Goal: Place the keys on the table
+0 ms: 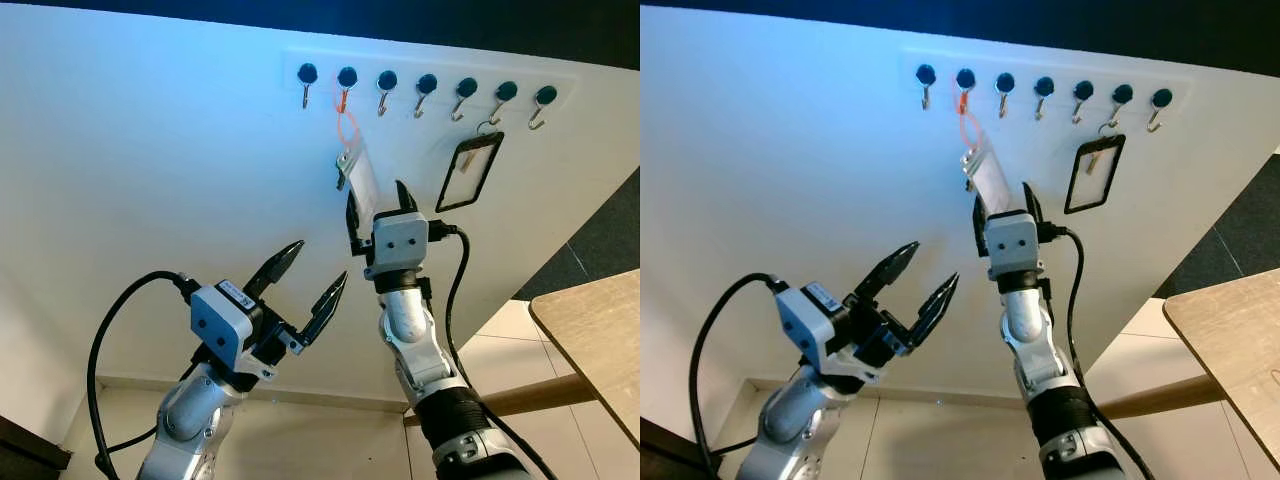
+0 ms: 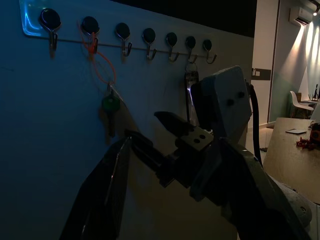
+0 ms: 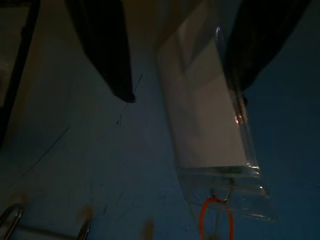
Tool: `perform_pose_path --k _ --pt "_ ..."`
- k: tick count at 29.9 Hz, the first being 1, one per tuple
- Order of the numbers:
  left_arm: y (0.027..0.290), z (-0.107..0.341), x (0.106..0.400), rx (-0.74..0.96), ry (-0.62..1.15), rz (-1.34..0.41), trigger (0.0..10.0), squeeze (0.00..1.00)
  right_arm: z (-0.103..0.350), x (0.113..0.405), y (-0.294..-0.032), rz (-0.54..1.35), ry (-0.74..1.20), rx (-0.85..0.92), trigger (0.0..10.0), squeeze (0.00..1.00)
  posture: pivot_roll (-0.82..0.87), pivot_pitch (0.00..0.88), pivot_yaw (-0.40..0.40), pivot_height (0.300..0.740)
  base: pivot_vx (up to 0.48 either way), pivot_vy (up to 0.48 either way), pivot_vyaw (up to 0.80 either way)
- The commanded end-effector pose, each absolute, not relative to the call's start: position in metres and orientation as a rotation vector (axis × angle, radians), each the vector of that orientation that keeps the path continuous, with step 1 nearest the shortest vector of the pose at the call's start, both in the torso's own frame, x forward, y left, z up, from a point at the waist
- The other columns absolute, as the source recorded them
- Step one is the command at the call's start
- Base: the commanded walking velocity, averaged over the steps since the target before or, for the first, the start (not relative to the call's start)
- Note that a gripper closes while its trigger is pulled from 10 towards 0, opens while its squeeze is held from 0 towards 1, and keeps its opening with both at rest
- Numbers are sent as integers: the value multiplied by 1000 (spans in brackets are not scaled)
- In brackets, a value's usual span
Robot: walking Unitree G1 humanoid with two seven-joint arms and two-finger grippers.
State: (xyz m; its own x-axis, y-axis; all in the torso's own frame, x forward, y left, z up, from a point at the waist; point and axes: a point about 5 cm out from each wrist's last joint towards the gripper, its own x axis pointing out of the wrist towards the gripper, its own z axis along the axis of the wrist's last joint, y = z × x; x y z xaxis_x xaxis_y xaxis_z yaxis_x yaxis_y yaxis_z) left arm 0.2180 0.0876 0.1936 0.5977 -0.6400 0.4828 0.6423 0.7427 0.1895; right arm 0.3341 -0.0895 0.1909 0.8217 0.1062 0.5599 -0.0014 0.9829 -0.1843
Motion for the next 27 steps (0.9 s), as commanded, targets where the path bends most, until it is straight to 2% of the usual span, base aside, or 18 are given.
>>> perform_pose_path --k 1,27 --pt "87 195 215 15 -559 -751 10000 0 190 332 -89 67 -610 -164 0 0 55 94 -78 740 0 0 0" --pt "84 203 218 19 -586 -736 10000 0 212 332 -83 104 -683 -94 0 0 60 107 -77 740 0 0 0"
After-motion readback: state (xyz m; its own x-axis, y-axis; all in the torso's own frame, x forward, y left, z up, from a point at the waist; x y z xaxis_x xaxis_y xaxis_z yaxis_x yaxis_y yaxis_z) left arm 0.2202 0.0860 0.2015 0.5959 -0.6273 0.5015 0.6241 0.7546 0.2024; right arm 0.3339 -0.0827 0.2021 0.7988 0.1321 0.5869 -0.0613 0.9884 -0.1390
